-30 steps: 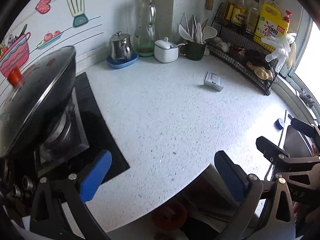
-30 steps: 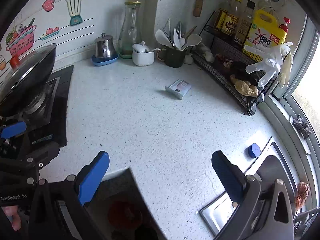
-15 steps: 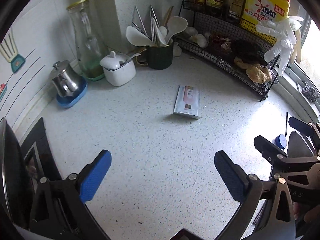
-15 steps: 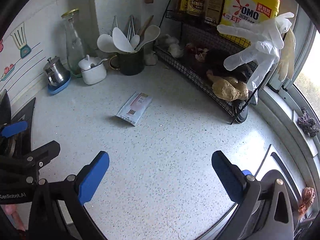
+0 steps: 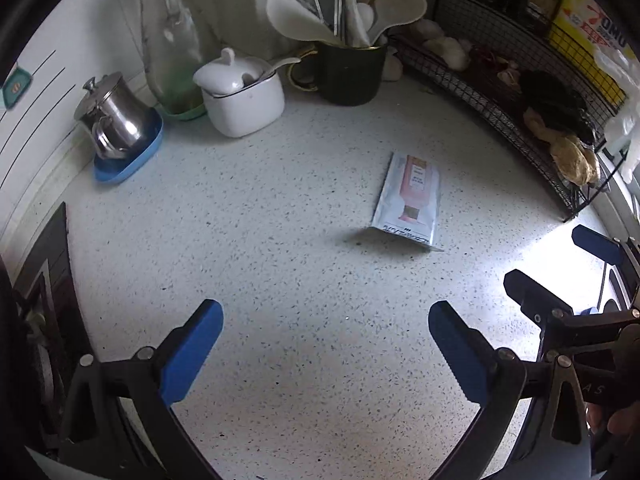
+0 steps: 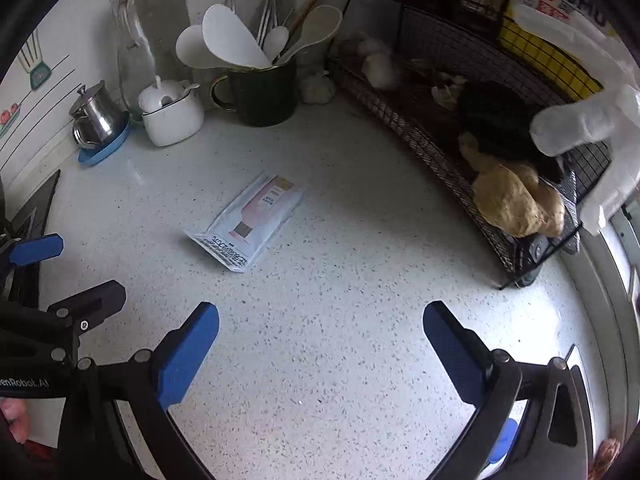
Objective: Collect trash
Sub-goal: 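Grasp the flat white sachet on the counter with the right tool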
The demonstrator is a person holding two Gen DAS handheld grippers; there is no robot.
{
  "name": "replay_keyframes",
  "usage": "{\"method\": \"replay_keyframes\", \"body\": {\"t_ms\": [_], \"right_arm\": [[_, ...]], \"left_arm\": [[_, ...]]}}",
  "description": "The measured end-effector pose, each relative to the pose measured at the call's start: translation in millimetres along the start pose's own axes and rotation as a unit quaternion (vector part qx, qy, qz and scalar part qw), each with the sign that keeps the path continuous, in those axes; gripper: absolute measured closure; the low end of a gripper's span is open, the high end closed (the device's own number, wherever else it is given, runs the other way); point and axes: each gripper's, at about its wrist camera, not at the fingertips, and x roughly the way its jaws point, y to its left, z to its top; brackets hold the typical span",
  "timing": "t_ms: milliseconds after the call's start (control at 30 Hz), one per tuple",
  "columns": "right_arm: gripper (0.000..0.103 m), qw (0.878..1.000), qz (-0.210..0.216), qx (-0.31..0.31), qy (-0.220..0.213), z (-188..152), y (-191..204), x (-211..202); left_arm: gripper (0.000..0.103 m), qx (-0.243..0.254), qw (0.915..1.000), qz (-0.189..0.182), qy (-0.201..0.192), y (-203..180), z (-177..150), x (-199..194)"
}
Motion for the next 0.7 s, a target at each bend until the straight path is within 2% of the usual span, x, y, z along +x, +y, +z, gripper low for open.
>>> {"method": "replay_keyframes", "body": {"t_ms": [267,467,600,667,700], "right_arm": [[0.001,0.994,0.069,-0.085,0.014,17,51,36],[0.017,0.987,0.075,-0.139,0.026,25,72,64],[0.042,0.984,0.077,-0.161,0.029,26,74,76],[0.050,0.982,0.090,-0.163,0.023,27,74,75],[0.062,0.981,0.093,-0.168,0.021,29,74,75]], "left_arm": [[0.001,-0.068,0.9967,0.034,0.026,53,-12,24],[0.001,-0.098,0.9932,0.050,0.038,72,-20,42],[0.001,-0.090,0.9935,0.058,0.037,71,-21,51],[0.001,-0.091,0.9939,0.050,0.035,70,-21,54],[0.001,-0.094,0.9940,0.045,0.035,70,-21,54]]}}
